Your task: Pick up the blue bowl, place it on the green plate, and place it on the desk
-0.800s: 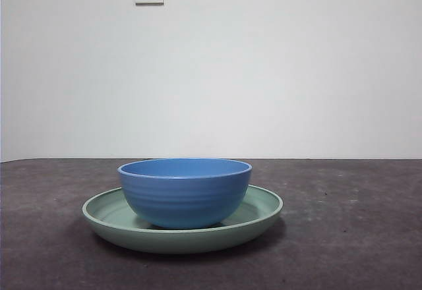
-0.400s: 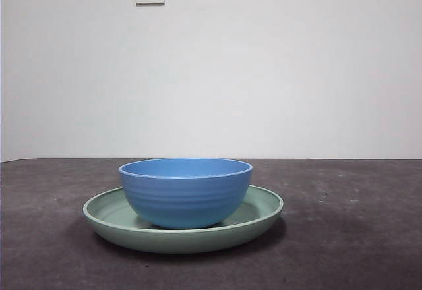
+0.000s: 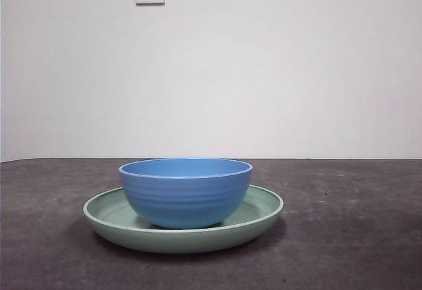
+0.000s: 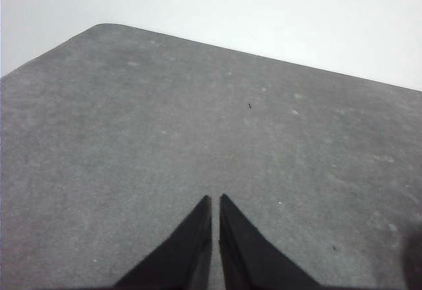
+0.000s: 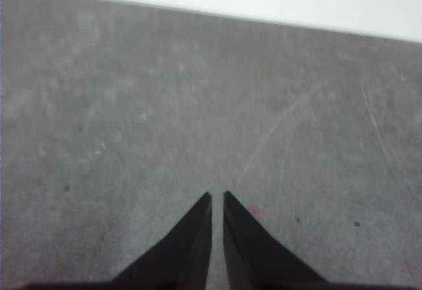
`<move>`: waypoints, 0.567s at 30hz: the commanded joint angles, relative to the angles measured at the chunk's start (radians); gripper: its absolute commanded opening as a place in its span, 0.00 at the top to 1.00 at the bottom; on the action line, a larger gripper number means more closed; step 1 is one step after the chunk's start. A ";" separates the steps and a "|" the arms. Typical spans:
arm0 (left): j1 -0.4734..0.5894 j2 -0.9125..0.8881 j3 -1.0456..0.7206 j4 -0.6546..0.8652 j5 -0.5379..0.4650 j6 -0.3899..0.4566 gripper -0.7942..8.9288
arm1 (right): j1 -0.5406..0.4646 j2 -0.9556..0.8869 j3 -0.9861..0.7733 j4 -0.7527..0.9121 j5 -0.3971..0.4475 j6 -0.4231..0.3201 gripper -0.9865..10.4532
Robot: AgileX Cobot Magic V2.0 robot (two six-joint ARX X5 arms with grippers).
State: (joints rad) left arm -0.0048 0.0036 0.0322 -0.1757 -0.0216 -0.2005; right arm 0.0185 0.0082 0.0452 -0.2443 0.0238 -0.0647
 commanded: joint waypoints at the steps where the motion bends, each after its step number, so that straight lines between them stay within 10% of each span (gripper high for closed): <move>1: 0.001 0.000 -0.021 0.016 -0.003 0.008 0.90 | -0.001 -0.004 -0.020 0.081 0.002 0.012 0.89; 17: 0.001 0.000 -0.021 0.016 -0.003 0.008 0.90 | 0.000 -0.005 -0.034 0.157 0.003 0.011 0.89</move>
State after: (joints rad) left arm -0.0048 0.0036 0.0326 -0.1753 -0.0216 -0.2005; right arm 0.0185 0.0063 0.0158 -0.0963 0.0254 -0.0628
